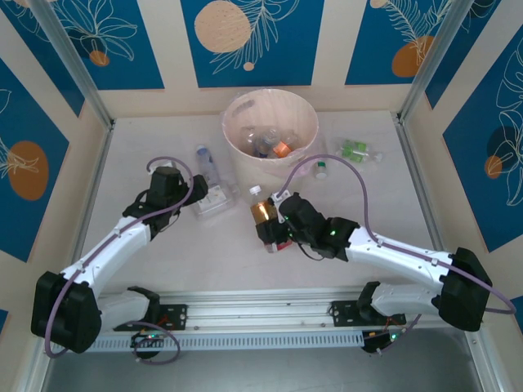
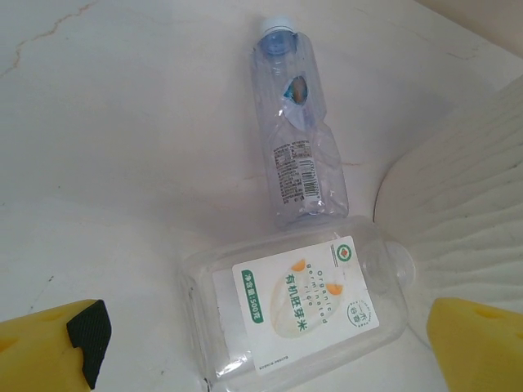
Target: Put the plastic bottles in the bin
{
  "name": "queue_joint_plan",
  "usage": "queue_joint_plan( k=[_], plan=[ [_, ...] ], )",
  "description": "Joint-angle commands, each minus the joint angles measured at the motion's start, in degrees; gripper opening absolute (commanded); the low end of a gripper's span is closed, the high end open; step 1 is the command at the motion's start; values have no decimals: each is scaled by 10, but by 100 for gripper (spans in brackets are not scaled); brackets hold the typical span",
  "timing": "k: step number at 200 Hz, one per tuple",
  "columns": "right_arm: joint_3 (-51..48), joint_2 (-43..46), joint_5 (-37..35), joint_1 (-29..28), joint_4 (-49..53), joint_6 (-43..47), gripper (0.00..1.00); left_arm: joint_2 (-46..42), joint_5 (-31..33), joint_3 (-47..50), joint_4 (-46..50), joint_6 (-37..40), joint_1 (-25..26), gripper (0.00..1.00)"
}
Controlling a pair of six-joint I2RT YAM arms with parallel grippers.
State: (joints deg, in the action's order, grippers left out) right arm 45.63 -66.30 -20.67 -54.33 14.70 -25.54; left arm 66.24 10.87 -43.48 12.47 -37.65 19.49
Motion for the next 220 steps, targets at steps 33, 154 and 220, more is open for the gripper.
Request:
queue_joint_plan(
  k=[33,154,220],
  plan=[
    [66,26,77,34,-102,52,50,0,-8,4,-11,-11,-15,100],
    [353,-109,200,193,-177,190,49,1,-71,-2,-36,29,-26,100],
    [472,-201,354,290,24,285,52,37,-153,-28,-63,194,-27,100]
  ],
)
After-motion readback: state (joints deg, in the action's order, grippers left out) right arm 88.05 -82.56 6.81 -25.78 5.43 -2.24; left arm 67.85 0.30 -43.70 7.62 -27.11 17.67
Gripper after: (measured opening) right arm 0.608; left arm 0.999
